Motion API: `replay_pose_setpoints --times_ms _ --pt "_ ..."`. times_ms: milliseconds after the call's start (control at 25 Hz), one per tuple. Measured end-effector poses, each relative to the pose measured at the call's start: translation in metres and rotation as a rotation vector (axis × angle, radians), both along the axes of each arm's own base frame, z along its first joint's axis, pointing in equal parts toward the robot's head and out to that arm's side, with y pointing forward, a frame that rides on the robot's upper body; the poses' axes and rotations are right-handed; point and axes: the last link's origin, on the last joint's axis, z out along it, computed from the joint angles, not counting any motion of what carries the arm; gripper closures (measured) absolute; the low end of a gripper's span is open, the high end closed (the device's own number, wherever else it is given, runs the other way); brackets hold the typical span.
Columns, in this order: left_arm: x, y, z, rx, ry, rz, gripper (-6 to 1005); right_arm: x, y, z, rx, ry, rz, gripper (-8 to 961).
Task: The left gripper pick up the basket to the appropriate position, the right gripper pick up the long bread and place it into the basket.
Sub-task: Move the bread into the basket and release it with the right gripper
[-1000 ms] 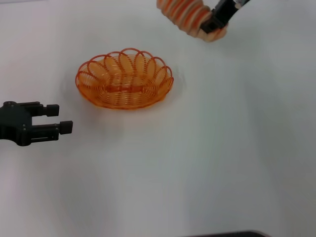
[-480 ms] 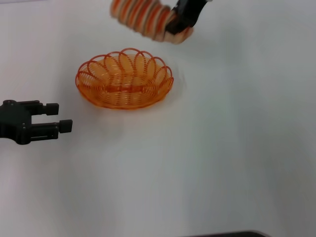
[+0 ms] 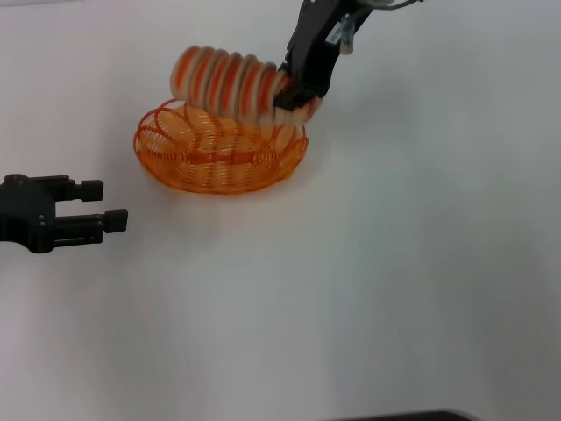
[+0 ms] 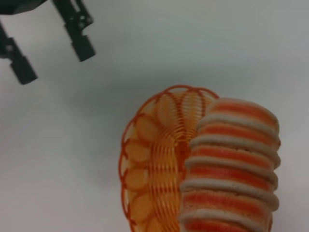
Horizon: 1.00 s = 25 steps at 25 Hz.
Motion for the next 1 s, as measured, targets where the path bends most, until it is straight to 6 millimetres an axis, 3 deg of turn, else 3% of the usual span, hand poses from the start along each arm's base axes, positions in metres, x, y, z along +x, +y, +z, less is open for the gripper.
replay_pose_setpoints --times_ms 360,1000 --pt "0.003 0.002 0.000 -0.002 -0.001 -0.008 306 0.001 -0.013 -0.016 -0.082 -0.028 0.063 638" --pt "0.004 0.003 0.000 -0.005 -0.003 -0.013 305 0.009 -0.012 -0.018 -0.065 -0.050 0.072 596"
